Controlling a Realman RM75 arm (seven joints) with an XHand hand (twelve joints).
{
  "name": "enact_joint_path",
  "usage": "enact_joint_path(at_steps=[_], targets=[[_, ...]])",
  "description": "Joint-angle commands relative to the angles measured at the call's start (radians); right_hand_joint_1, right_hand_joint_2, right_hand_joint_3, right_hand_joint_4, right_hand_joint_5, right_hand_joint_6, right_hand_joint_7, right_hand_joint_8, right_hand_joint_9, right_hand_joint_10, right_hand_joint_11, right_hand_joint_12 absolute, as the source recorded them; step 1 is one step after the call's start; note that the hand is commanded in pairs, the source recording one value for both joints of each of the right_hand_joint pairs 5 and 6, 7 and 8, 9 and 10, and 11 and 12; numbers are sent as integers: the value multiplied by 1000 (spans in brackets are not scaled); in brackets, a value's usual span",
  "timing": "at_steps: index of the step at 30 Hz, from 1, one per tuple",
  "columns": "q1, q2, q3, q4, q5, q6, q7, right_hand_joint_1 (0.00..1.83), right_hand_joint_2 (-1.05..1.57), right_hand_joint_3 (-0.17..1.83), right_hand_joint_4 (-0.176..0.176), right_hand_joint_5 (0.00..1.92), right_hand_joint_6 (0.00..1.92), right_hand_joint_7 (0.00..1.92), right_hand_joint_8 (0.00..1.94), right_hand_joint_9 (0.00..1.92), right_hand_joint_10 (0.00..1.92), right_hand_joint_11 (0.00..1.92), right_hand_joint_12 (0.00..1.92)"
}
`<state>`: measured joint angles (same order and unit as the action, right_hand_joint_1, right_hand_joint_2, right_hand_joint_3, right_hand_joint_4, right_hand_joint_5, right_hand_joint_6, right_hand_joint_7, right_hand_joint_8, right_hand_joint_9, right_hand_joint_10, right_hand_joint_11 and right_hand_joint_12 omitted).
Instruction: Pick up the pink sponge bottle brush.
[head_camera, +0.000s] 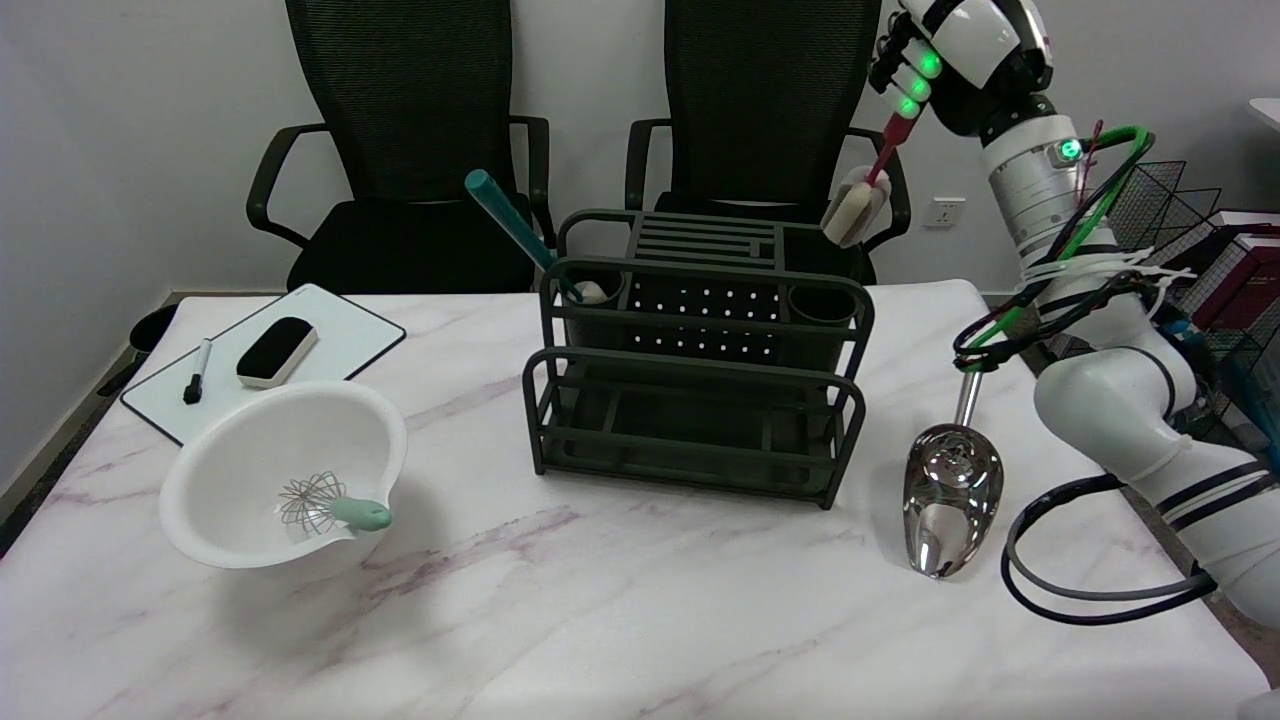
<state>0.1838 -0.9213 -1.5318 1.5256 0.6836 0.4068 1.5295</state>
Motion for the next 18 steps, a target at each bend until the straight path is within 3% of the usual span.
enact_joint_path(at_steps=[1,9,18], targets=[[-75,-3,51,100,53,103,7,929,1571,489,0,1920,1920,1920,1920,1920,1920,1920,1920],[-155,-13,16,122,141,247,46,927,1571,474,0,1920,1920,1920,1920,1920,1920,1920,1920],[-182,-21,-57,105,142,364,108,905,1571,484,0,1920,1920,1920,1920,1920,1920,1920,1920]])
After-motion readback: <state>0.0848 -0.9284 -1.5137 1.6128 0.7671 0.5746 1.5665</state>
